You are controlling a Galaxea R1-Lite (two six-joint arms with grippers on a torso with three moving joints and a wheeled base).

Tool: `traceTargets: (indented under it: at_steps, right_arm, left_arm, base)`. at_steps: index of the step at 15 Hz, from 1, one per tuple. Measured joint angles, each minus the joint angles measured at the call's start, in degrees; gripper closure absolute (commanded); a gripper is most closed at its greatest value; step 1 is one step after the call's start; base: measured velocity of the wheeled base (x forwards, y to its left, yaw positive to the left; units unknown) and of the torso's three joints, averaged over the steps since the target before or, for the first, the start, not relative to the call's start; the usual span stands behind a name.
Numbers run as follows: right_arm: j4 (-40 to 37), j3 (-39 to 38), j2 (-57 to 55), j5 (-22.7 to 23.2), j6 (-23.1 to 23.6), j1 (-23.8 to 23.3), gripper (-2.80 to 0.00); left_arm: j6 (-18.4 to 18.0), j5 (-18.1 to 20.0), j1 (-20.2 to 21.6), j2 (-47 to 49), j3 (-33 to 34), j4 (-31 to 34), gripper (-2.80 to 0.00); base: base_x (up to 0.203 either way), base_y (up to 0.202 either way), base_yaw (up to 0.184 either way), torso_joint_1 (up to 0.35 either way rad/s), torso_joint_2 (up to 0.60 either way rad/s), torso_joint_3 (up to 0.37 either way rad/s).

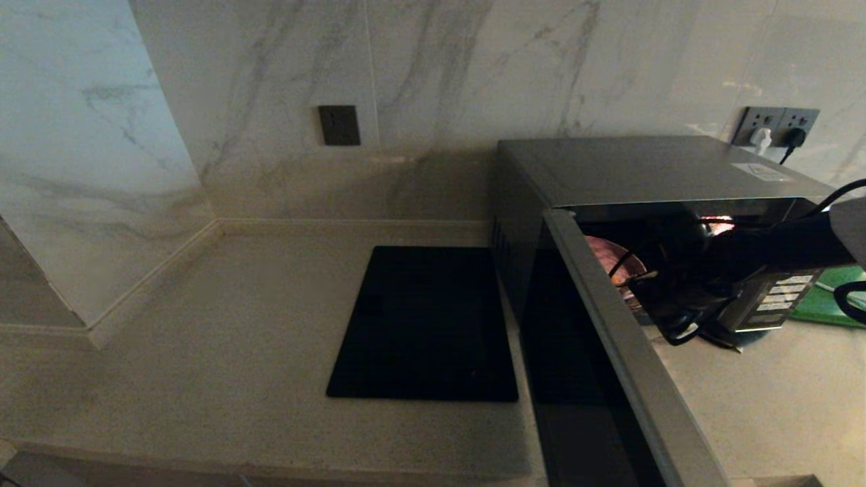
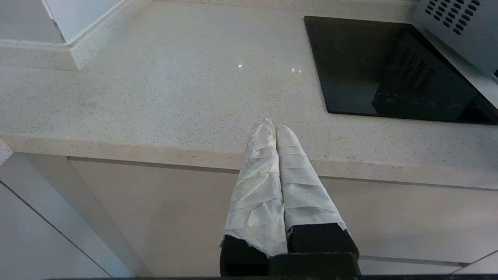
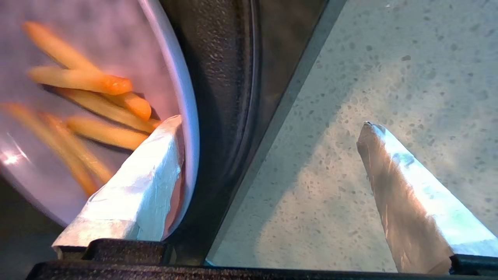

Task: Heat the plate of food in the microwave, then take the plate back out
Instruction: Take the plate out of the microwave

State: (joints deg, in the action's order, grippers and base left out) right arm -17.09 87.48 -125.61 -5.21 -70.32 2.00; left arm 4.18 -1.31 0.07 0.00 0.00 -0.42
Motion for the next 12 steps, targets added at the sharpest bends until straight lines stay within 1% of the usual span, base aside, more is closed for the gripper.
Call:
traceTargets:
  at_steps: [12]
  right_arm:
    - [-0.16, -0.4, 2.51, 0.0, 0.22, -0.1, -2.8]
  left_arm:
    - [0.0, 0.02, -0.02, 0.0, 0.0, -0.02, 0.0]
  base:
    - [0.0, 0.0, 0.0, 0.0, 0.0, 0.0]
